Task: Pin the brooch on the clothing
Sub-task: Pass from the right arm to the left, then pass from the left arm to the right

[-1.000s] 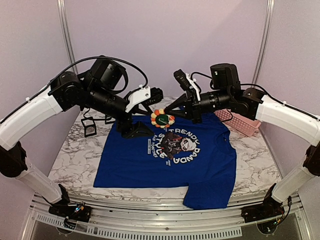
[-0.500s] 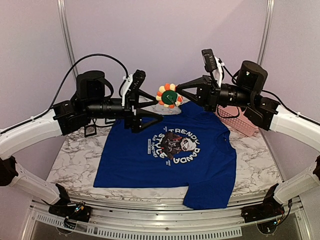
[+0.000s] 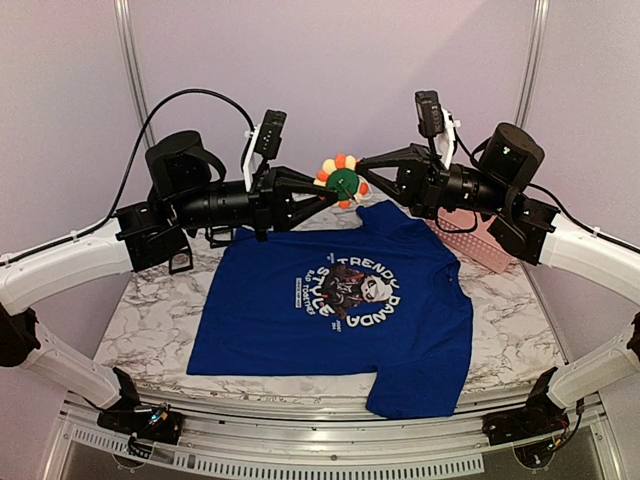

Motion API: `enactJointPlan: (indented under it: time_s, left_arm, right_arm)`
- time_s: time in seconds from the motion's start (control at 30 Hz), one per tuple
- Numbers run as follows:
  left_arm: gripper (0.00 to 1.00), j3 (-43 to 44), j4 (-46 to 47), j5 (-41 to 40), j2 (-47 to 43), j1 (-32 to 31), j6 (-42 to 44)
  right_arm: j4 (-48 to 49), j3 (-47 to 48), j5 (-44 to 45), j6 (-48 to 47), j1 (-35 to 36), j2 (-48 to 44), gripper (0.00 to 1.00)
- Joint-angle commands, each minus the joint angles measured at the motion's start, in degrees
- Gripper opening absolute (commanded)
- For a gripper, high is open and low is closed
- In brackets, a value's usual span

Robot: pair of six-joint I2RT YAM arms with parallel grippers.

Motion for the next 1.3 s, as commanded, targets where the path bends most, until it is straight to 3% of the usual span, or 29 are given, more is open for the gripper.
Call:
enactJointPlan:
  time_s: [0.0, 0.13, 0.17, 0.27, 0.33, 0.4, 0.47, 0.57, 0.8, 1.03, 1.2, 1.27]
  left_arm:
    - [0.01, 1.97, 1.94, -0.24, 0.99, -0.91, -2.33]
    - [0.0, 2.32, 0.2, -1.25, 0.79, -1.05, -2.06]
    - [0.0, 2.4, -0.94, -2.0, 0.66, -1.05, -1.7]
    - [0.0, 3.45, -7.62, -5.75, 0.18, -1.04, 0.45]
    - [0.0, 4.4, -14.34, -7.98, 0.18, -1.05, 2.07]
    - [0.0, 5.13, -20.27, -9.39, 0.6, -1.05, 3.56]
    - [0.0, 5.69, -25.12, -9.72, 1.44, -1.05, 4.38]
    - [0.0, 4.65, -27.99, -10.06, 2.37, -1.14, 5.01]
    - [0.0, -2.28, -20.68, -9.22, 3.64, -1.1, 1.8]
    - [0.0, -5.27, -14.46, -5.1, 6.47, 0.08, 1.03]
    - [0.0, -5.6, -11.17, -3.16, 8.25, 1.05, -0.73]
    - [0.0, -5.66, -10.89, -3.08, 8.54, 1.05, -0.55]
  right_arm:
    - [1.14, -0.67, -0.87, 0.92, -0.19, 0.11, 0.0]
    - [-0.75, -1.28, -0.11, 0.06, -0.19, -0.22, 0.0]
    - [-2.38, -1.29, -0.23, -0.44, -0.19, -0.41, 0.07]
    - [-11.79, -0.32, 1.2, -6.2, -0.29, -1.92, 0.46]
    - [-16.71, -0.48, 2.77, -10.73, -0.45, -3.83, 0.64]
    - [-19.53, -1.83, 2.78, -13.89, -0.53, -5.99, 0.76]
    - [-22.49, -2.52, 3.46, -16.53, -0.49, -6.63, 0.97]
    - [-26.09, -3.61, 3.89, -18.43, -0.47, -5.16, 0.99]
    - [-21.47, -9.4, -9.2, -21.93, -1.58, -0.4, 0.97]
    - [-18.56, -8.94, -17.69, -16.91, -5.08, 7.2, 0.77]
    - [-16.51, -10.0, -18.74, -17.36, -5.17, 10.28, 0.69]
    - [-13.83, -11.25, -17.81, -16.52, -5.12, 9.85, 0.62]
